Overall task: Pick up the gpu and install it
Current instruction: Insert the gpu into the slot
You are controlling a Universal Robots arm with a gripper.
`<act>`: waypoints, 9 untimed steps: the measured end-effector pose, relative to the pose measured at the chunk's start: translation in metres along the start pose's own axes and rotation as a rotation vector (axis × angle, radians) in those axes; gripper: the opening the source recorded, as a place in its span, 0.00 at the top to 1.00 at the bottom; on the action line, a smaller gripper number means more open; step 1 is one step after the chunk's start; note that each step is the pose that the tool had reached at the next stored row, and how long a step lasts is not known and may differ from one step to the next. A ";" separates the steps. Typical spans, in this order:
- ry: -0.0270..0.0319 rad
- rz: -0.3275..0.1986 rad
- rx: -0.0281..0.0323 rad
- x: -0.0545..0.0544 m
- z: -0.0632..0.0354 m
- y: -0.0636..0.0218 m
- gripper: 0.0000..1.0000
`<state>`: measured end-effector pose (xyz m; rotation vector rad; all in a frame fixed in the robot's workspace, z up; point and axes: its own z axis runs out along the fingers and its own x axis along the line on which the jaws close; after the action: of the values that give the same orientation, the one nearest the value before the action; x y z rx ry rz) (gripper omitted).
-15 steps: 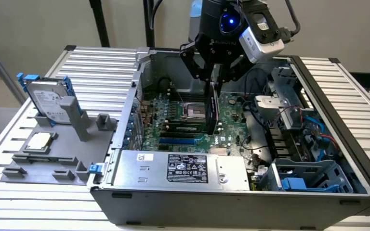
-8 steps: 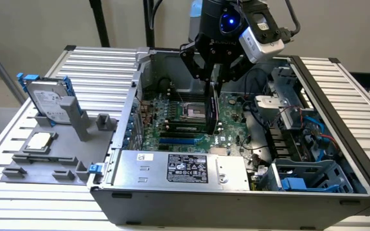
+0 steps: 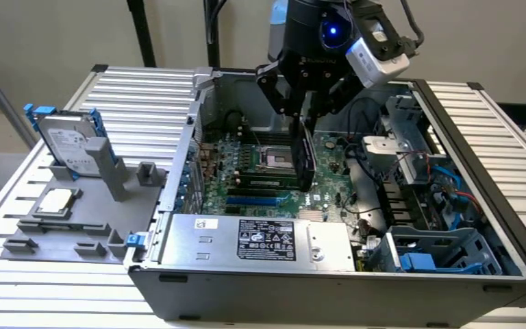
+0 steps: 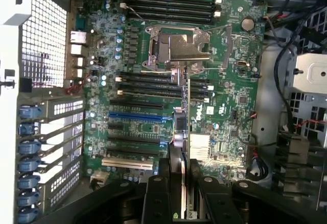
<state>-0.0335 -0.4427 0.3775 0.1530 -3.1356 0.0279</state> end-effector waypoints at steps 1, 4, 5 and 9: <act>-0.0003 -0.020 0.0001 0.000 0.0001 0.0000 0.74; -0.0013 -0.074 0.0002 0.000 0.0005 0.0000 0.74; -0.0016 -0.092 0.0003 0.000 0.0006 0.0000 0.74; -0.0029 -0.165 0.0006 0.000 0.0011 0.0000 0.74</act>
<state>-0.0336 -0.4427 0.3764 0.4111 -3.1138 0.0282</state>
